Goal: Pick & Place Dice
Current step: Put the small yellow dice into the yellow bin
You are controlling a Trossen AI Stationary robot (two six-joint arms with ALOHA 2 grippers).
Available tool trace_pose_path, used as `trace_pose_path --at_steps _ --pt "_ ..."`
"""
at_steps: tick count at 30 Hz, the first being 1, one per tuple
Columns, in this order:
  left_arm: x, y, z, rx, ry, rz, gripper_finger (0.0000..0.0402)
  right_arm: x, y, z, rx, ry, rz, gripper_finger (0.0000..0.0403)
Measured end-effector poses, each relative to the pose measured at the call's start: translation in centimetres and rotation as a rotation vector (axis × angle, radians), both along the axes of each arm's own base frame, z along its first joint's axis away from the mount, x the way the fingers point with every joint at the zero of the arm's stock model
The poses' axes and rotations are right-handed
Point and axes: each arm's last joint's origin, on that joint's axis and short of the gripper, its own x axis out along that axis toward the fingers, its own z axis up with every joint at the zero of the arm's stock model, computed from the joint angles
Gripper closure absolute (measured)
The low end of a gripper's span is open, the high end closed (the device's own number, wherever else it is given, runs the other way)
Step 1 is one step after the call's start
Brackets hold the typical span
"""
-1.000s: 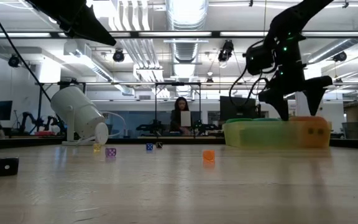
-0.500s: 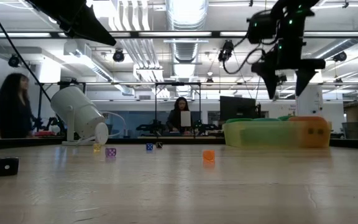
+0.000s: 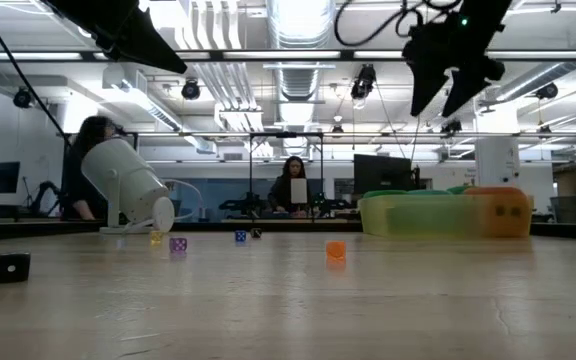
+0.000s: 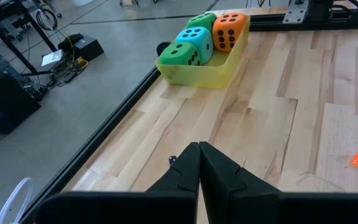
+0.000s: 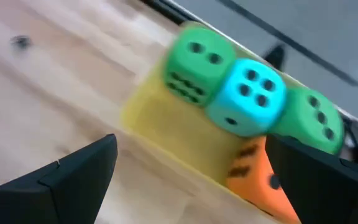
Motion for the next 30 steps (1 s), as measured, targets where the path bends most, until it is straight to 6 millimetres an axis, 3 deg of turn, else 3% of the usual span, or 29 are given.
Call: trace_pose_path --at_steps 7,18,30 --pt "0.0 0.0 0.0 0.000 0.000 0.000 0.0390 1.1 3.5 0.2 -0.061 -0.026 0.188 0.0003" --pt "0.1 0.2 0.0 -0.001 -0.006 0.010 0.0390 1.1 8.1 0.4 -0.124 -0.061 0.352 0.0003" --pt "0.0 0.2 0.0 0.006 0.004 0.012 0.0390 1.1 9.6 0.6 -0.147 -0.103 0.397 0.0003"
